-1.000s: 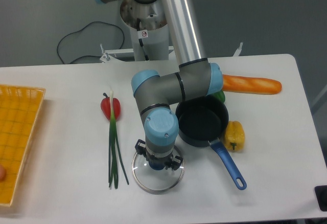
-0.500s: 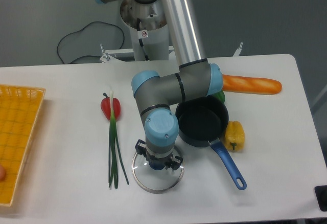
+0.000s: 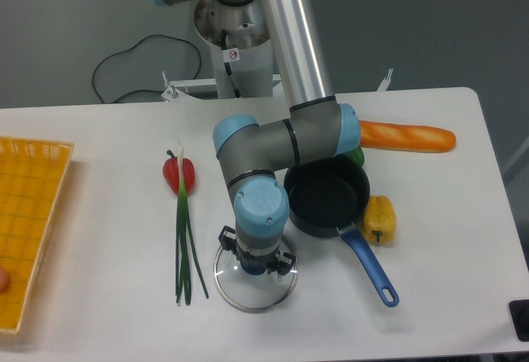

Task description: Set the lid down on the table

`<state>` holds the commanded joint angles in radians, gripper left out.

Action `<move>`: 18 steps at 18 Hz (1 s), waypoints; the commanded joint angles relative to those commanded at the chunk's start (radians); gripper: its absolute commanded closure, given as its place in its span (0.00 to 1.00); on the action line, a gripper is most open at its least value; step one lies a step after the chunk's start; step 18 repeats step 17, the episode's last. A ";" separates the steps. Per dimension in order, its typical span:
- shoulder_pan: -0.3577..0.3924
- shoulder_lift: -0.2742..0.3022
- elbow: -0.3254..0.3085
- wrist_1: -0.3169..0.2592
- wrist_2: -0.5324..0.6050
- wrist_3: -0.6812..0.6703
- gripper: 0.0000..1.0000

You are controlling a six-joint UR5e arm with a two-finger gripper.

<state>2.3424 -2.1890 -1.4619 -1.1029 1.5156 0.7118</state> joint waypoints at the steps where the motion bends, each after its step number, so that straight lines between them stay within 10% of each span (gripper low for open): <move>1: 0.000 0.000 0.000 0.002 0.000 0.000 0.12; 3: 0.000 0.002 0.000 0.002 0.002 0.000 0.00; 18: -0.011 0.061 0.025 0.020 0.089 0.057 0.00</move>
